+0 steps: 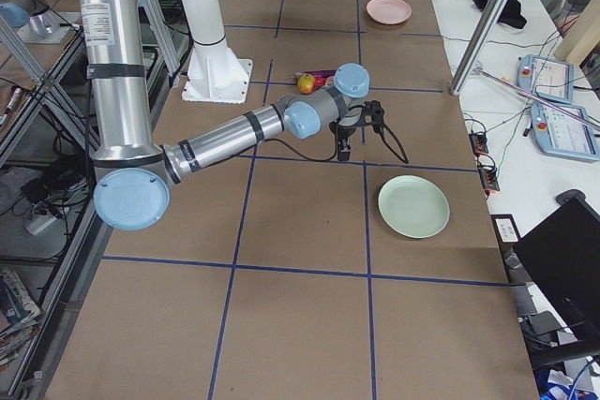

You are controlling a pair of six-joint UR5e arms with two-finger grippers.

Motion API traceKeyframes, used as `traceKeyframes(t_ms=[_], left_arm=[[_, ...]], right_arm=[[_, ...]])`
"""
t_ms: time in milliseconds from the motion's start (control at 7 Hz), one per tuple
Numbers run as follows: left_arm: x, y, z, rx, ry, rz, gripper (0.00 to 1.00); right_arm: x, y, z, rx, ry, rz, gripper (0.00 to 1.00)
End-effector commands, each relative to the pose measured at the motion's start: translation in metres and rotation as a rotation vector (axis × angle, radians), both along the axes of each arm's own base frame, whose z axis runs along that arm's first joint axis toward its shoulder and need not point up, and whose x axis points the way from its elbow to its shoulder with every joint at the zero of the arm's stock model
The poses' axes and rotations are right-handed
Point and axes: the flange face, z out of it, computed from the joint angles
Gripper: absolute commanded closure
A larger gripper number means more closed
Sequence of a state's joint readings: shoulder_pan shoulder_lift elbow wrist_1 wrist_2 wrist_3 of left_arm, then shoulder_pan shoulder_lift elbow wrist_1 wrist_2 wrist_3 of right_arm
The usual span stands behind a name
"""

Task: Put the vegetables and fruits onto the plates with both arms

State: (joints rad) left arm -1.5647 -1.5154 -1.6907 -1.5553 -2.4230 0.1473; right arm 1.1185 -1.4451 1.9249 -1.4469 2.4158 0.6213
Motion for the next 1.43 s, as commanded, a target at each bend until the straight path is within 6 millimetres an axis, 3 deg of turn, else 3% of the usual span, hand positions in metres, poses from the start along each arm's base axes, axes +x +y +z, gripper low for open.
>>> traceKeyframes(t_ms=[0,143,286,429,714,857,1000,1286], left_arm=[[0.001,0.000,-0.005,0.008,0.022,0.001,0.00],[0.002,0.000,-0.004,0.006,0.022,0.004,0.00],[0.002,0.000,-0.004,0.006,0.022,0.004,0.00],[0.003,0.000,-0.004,0.006,0.022,0.005,0.00],[0.003,0.000,0.002,-0.005,0.022,0.006,0.00],[0.004,0.000,0.003,-0.007,0.024,0.008,0.00],[0.004,0.000,0.003,-0.007,0.024,0.008,0.00],[0.004,0.000,0.002,-0.005,0.024,0.008,0.00]], right_arm=[[-0.127,0.017,-0.123,-0.116,-0.048,0.104,0.00],[-0.187,0.042,-0.167,-0.162,-0.056,0.170,0.00],[-0.245,0.079,-0.191,-0.190,-0.056,0.183,0.00],[-0.284,0.100,-0.210,-0.187,-0.056,0.223,0.00],[-0.354,0.084,-0.237,-0.246,0.026,0.272,0.00],[-0.384,0.090,-0.224,-0.235,0.076,0.275,0.00],[-0.401,0.098,-0.213,-0.229,0.108,0.272,0.00],[-0.411,0.106,-0.198,-0.233,0.138,0.257,0.00]])
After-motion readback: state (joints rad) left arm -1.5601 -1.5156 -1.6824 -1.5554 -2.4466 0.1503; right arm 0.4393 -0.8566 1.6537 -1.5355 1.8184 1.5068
